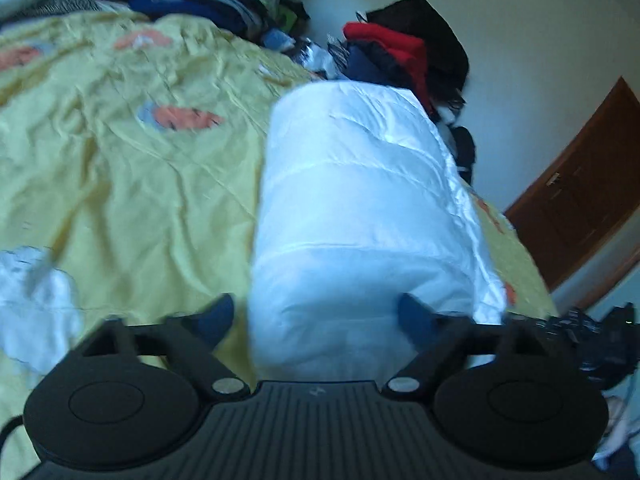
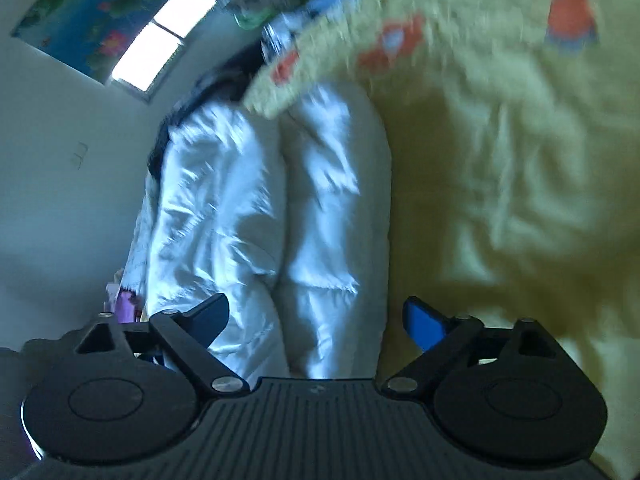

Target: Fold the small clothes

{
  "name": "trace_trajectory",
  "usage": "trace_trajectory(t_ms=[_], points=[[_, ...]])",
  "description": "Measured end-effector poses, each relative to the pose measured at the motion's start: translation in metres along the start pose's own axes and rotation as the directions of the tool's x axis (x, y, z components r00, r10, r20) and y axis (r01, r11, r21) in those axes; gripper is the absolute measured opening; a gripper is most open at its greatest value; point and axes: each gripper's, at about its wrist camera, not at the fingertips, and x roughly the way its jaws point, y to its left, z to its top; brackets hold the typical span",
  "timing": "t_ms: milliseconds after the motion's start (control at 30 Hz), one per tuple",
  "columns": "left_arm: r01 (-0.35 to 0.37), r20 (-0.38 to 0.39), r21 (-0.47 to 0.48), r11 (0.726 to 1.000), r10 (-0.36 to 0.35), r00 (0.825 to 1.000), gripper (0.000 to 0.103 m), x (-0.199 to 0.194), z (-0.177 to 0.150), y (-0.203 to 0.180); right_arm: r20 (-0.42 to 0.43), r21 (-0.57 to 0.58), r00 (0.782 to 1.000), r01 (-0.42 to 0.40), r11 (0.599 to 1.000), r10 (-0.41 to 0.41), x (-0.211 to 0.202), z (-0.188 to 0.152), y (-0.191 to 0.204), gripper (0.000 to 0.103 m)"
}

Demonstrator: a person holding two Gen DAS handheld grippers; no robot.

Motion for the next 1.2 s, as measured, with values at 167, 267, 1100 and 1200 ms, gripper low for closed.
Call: trace_trajectory(t_ms=[167, 267, 1100, 1200], points=[[-0.027, -0.014, 0.038, 0.999, 0.028, 1.000, 0.050, -0.010, 0.006, -0.008, -0.088, -0.048, 0.995, -0.041, 0.998, 0.036, 0.027, -0.006, 0.020, 0.066], [-0.058, 0.001, 0.071, 0.996, 0.058, 0.998, 0.047, -0.022, 0.012, -0.006, -0.117, -0.089, 0.992, -0.058, 0.994, 0.047, 0.035, -0.012, 0.032, 0.066], [-0.750, 0.460, 0.419, 0.511, 0.593, 0.661, 0.078, -0.166, 0.017, 0.046, 0.008, -0.671, 0.694, 0.538, 0.511, -0.720, -0.193, -0.160, 0.029, 0.085], [-0.725, 0.472, 0.294, 0.623, 0.565, 0.677, 0.078, -0.183, 0.033, 0.042, 0.121, -0.563, 0.779, 0.564, 0.604, -0.615, -0.191, -0.144, 0.036, 0.087]])
